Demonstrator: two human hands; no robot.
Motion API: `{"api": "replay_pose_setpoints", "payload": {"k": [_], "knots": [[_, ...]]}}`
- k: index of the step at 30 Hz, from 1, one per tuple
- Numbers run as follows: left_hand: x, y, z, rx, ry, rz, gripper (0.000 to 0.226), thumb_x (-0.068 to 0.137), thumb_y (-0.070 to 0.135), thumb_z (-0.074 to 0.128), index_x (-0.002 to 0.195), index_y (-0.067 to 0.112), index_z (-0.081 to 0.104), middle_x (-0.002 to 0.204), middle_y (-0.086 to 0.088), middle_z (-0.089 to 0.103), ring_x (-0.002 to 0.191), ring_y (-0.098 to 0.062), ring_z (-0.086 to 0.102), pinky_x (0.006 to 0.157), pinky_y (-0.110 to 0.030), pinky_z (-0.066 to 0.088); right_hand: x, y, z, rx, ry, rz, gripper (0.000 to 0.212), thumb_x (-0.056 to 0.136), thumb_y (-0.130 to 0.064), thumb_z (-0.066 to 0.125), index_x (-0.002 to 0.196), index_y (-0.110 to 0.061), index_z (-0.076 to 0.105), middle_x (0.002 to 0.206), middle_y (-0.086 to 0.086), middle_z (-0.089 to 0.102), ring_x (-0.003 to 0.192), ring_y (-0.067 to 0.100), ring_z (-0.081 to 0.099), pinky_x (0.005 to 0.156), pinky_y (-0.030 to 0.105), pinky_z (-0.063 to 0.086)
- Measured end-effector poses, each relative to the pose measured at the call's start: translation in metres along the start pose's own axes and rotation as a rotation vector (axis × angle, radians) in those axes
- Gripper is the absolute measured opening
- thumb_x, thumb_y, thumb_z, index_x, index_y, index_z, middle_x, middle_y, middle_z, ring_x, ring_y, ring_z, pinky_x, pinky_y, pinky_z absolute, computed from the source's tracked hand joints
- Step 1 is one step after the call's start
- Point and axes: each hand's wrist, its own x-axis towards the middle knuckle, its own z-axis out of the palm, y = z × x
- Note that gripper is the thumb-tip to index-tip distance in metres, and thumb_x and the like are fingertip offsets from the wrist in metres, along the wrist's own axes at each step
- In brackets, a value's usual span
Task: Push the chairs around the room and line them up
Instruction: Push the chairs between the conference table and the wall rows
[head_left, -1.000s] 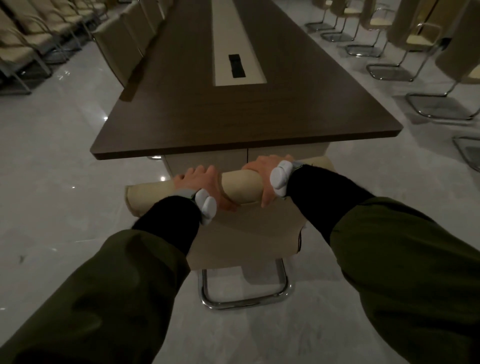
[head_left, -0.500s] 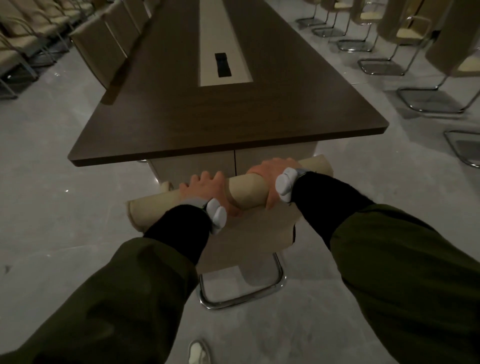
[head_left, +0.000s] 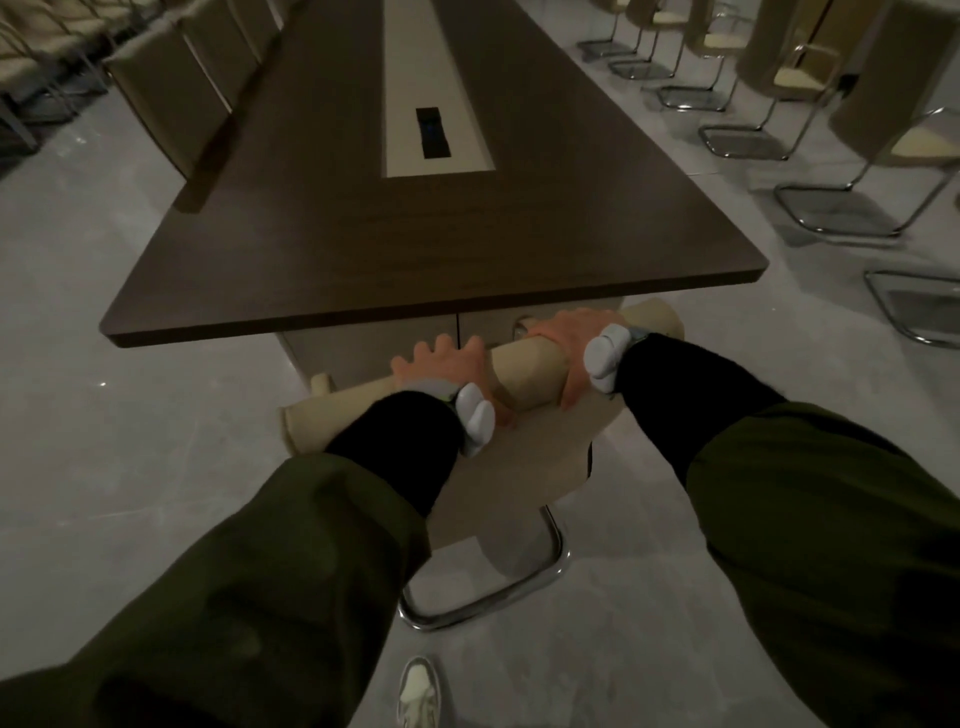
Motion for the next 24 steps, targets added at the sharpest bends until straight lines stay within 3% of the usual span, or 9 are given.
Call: {"api": "replay_pose_setpoints", "payload": {"k": [11, 19, 24], "knots": [[0.041, -0.007, -0.01, 0.061, -0.016, 0.067, 0.095, 0.065, 0.068, 0.079, 0.141, 0.034, 0.035, 0.14, -0.012, 0.039, 0.132, -0.043, 0.036, 0.11, -0.065, 0.025, 0.024, 0.004, 0.005, 0.052, 0.054, 0.075, 0.094, 0.056, -0.04, 0.094, 0.137, -0.027, 0.049, 0.13, 0.008, 0.057, 0.116, 0.032, 0.058, 0.096, 0.044, 0.049], [0.087, -0.041, -0.023, 0.124, 0.024, 0.098, 0.088, 0.058, 0.051, 0.089, 0.127, 0.041, 0.036, 0.123, -0.006, 0.043, 0.122, -0.04, 0.043, 0.103, -0.065, 0.032, 0.061, -0.005, -0.008, 0.018, 0.092, 0.068, 0.093, 0.056, -0.045, 0.093, 0.136, -0.03, 0.046, 0.129, 0.007, 0.054, 0.114, 0.032, 0.056, 0.093, 0.042, 0.047], [0.104, -0.064, -0.045, 0.138, 0.03, 0.123, 0.089, 0.06, 0.076, 0.077, 0.13, 0.04, 0.037, 0.121, -0.005, 0.043, 0.12, -0.038, 0.043, 0.103, -0.06, 0.032, 0.091, -0.017, -0.016, -0.052, 0.14, 0.069, 0.09, 0.058, -0.052, 0.089, 0.135, -0.035, 0.045, 0.125, 0.004, 0.054, 0.11, 0.03, 0.057, 0.086, 0.039, 0.049]]}}
